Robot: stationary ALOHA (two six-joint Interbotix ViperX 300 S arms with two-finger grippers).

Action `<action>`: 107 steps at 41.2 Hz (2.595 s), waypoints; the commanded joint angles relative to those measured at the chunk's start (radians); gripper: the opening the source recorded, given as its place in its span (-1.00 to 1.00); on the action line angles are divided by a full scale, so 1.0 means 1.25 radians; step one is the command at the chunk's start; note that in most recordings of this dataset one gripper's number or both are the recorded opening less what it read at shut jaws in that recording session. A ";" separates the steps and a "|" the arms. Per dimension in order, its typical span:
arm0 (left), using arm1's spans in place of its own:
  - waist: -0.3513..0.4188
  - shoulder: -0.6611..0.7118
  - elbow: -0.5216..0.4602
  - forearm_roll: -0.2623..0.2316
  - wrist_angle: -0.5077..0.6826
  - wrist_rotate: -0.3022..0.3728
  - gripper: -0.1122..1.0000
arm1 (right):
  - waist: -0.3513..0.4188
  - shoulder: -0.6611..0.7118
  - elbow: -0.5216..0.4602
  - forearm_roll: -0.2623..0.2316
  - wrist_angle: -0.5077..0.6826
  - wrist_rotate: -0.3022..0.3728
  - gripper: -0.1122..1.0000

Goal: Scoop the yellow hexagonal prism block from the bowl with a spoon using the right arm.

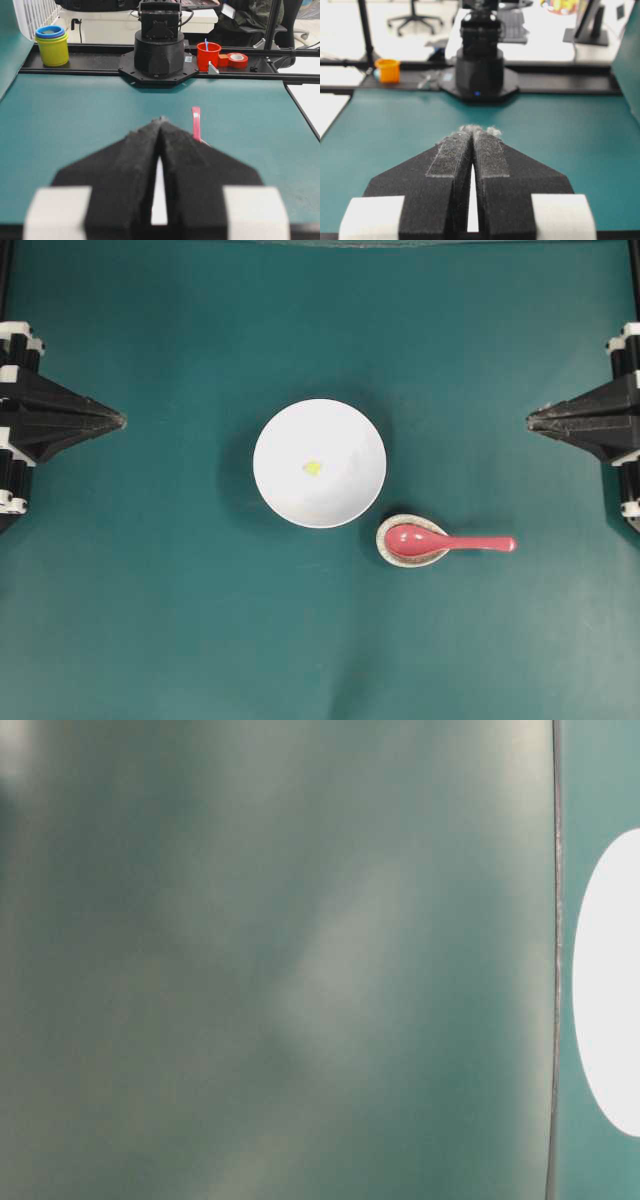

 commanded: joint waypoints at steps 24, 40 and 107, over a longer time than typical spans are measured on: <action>0.020 0.010 -0.021 0.004 -0.005 -0.004 -0.81 | -0.002 0.004 -0.021 0.001 0.015 0.002 -0.34; 0.020 0.010 -0.022 0.002 0.007 -0.005 -0.81 | -0.002 0.016 -0.021 0.004 0.021 0.005 0.21; 0.020 0.012 -0.016 0.009 0.028 -0.017 -0.81 | 0.387 0.769 0.099 0.431 -0.637 0.009 0.22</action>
